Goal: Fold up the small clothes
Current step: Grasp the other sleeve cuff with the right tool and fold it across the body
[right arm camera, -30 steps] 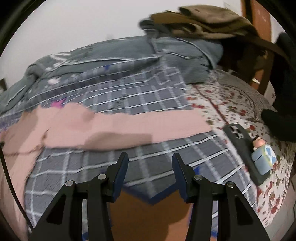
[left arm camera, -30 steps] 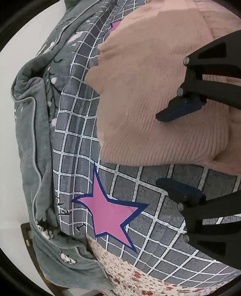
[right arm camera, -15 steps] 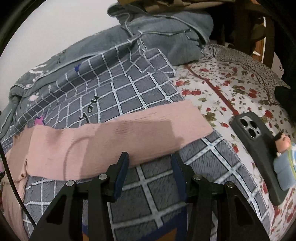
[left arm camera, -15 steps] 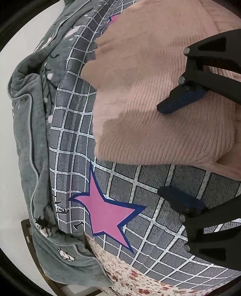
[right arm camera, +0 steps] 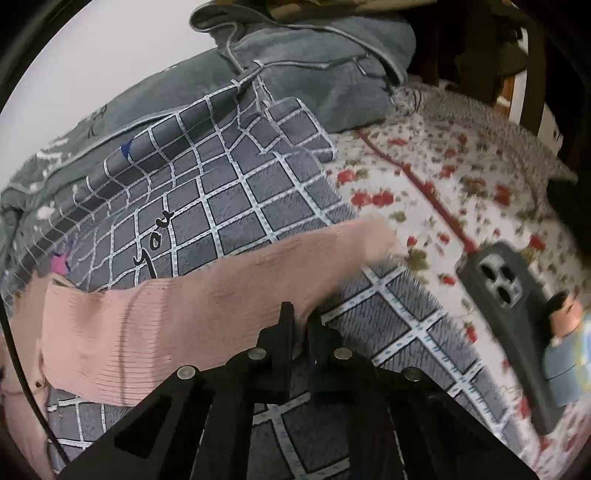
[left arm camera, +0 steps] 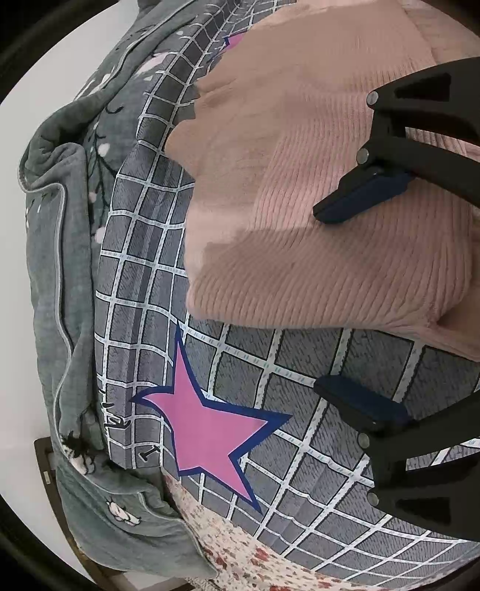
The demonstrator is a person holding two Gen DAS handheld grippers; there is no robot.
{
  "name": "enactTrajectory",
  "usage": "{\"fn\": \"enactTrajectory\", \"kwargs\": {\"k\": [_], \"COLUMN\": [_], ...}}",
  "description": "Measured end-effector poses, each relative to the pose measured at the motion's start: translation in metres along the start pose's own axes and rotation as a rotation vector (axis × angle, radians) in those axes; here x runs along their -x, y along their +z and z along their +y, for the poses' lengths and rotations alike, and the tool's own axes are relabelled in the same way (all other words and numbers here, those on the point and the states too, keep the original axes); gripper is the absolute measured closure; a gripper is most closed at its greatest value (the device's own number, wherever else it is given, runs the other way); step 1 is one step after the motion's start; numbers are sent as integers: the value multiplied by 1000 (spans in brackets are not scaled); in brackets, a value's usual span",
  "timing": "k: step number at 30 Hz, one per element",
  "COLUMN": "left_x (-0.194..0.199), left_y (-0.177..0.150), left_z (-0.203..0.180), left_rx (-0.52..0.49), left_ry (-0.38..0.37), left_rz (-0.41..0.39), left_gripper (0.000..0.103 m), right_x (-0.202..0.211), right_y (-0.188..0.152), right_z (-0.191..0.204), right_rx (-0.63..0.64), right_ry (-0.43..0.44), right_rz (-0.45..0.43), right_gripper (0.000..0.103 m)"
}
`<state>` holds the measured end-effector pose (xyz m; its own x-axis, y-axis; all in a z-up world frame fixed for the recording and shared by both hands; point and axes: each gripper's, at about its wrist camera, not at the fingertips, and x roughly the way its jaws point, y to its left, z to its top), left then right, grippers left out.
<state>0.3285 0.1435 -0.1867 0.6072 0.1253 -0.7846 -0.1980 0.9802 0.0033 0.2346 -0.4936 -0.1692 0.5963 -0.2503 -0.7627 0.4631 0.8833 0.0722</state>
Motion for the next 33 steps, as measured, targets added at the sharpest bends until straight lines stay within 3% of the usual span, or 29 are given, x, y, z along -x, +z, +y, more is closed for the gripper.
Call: {"fn": "enactTrajectory", "kwargs": {"k": [4,8,13,19,23,29,31,33], "left_x": [1,11,36,71,84,80,77,75], "left_y": [0,1,1,-1,-12,-31,-35,-38], "left_z": [3,13,49,122,159,184,183,177], "left_rx": [12,6,-32,9,24,33,36,22], "left_ry": [-35,-114,-90,-54,-53,-48,-59,-80], "left_rz": [1,3,-38,-81,-100,-80,-66,-62], "left_gripper": [18,18,18,18,18,18,19,19], "right_x": [25,67,134,179,178,131,122,116], "right_y": [8,22,31,1,-50,-133,-155,-164], "right_z": [30,68,155,300,405,501,514,512], "right_rx": [96,149,270,411,544,688,745,768], "right_ry": [-95,-85,-9,193,346,456,462,498], "right_rz": [-83,-186,-355,-413,-372,-217,-179,-120], "right_gripper": [98,98,98,98,98,94,76,68]}}
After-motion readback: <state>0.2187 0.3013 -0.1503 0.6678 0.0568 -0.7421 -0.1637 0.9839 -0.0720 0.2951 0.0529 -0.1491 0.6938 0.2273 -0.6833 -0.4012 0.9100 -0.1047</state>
